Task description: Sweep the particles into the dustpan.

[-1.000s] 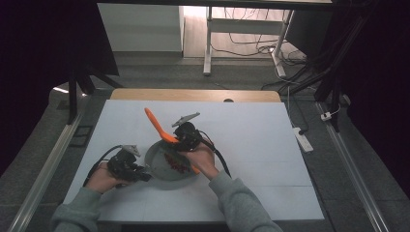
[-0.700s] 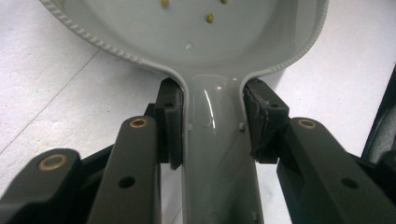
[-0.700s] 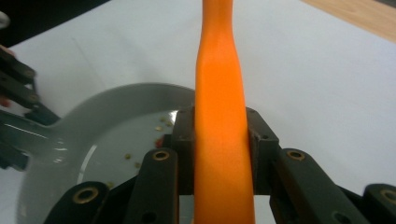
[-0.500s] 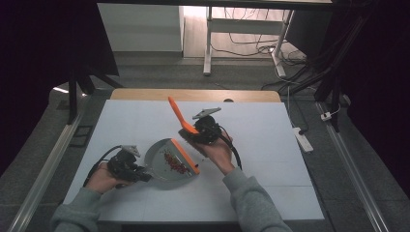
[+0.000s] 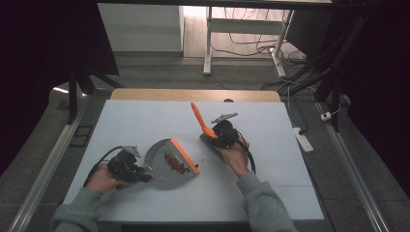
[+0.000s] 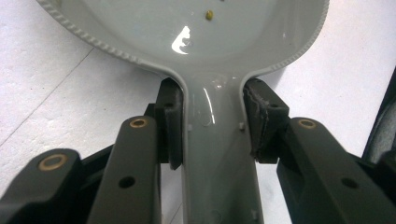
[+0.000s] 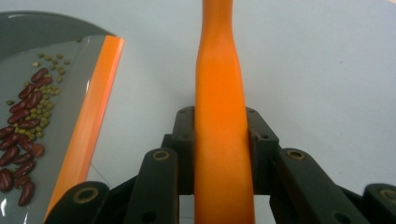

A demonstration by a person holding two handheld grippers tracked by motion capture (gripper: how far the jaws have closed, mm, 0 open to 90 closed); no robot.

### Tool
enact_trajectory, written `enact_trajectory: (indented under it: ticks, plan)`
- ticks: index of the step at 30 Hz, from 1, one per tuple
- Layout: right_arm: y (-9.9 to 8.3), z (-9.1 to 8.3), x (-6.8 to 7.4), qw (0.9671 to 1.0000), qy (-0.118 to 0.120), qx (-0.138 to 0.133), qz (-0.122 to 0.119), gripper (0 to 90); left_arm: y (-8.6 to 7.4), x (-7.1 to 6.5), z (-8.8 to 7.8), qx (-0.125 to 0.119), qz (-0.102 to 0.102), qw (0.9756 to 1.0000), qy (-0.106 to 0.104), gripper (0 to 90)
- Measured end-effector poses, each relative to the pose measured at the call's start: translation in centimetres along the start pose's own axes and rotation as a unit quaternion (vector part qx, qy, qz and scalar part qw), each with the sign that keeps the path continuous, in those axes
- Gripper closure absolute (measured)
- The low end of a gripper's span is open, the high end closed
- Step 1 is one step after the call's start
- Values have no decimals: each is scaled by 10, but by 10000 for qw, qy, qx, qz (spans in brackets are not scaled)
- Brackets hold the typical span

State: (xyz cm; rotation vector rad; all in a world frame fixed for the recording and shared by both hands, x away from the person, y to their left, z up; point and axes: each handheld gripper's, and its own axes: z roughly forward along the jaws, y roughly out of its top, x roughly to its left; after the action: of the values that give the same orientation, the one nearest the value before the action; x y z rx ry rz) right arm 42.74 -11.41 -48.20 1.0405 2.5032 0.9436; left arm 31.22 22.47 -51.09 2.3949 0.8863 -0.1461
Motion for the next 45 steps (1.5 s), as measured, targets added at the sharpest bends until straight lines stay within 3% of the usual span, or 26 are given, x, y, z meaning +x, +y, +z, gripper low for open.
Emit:
enact_trajectory:
  ticks: [11,17,24,26,29,31,33,35,38,45]
  plan:
    - [0,4,34,9992,120,9,-369,705,1,-1,1,10,12,10000,7,620]
    - [0,5,46,9987,362,1,-362,705,1,-1,1,7,12,10000,0,620]
    - [0,6,58,9979,410,11,-506,705,1,-1,1,16,14,10000,2,620]
    - [1,7,63,9970,590,-1,-493,705,1,-1,2,22,16,10000,8,620]
    - [2,7,71,9963,646,-59,-561,705,1,-1,2,25,10,10000,14,620]
    - [4,6,76,9952,844,-121,-482,705,1,-1,2,33,9,10000,25,620]
    - [7,6,81,9924,1113,-152,-499,705,1,-1,2,30,12,10000,19,620]
    - [12,1,86,9907,1206,-307,-552,705,1,-1,2,18,13,10000,8,620]
    - [15,-5,83,9909,1155,-452,-526,705,0,-1,2,23,14,10000,8,620]
    - [13,-17,55,9960,654,-490,-369,705,0,-1,3,40,17,10000,16,620]
